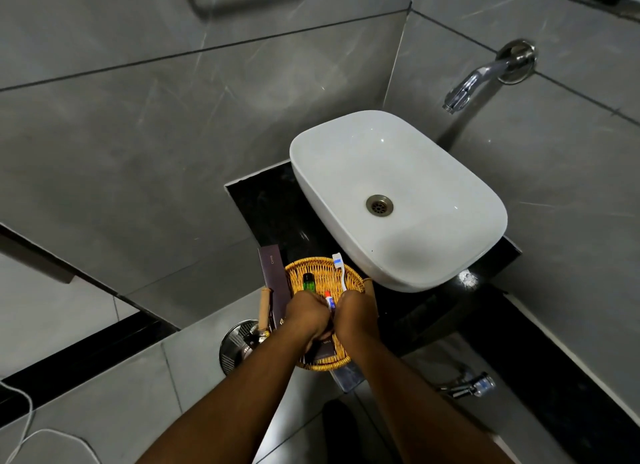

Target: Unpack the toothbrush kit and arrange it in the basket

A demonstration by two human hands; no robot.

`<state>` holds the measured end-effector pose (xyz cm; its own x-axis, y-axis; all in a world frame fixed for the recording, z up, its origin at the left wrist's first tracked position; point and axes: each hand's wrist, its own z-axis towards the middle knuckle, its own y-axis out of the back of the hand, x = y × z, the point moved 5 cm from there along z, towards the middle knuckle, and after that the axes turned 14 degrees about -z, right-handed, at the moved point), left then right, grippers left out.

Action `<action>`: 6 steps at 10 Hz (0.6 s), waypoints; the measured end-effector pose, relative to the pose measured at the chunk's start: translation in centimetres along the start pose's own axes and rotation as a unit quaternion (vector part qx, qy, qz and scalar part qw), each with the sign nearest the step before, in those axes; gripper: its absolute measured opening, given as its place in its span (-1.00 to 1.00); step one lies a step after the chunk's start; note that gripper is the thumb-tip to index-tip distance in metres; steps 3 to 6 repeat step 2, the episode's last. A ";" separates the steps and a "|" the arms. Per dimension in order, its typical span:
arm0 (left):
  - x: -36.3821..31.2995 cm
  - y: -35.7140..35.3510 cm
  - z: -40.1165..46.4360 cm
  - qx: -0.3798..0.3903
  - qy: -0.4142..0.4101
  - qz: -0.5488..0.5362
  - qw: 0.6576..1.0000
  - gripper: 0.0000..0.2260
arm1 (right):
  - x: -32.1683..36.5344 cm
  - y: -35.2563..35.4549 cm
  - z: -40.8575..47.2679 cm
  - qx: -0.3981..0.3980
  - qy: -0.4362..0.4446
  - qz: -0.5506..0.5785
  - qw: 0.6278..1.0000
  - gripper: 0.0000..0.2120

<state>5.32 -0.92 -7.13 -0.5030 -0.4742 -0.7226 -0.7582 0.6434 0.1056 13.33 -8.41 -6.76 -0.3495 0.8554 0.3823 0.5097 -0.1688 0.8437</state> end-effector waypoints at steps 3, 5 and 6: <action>-1.6 0.9 -0.4 0.001 -0.070 0.097 0.993 -0.81 | 1.2 1.0 -0.3 -0.017 0.049 -0.073 0.996 -0.82; -1.6 0.9 -0.4 0.001 -0.070 0.097 0.993 -0.81 | 1.2 1.0 -0.3 -0.017 0.049 -0.073 0.996 -0.82; -1.6 0.9 -0.4 0.001 -0.070 0.097 0.993 -0.81 | 1.2 1.0 -0.3 -0.017 0.049 -0.073 0.996 -0.82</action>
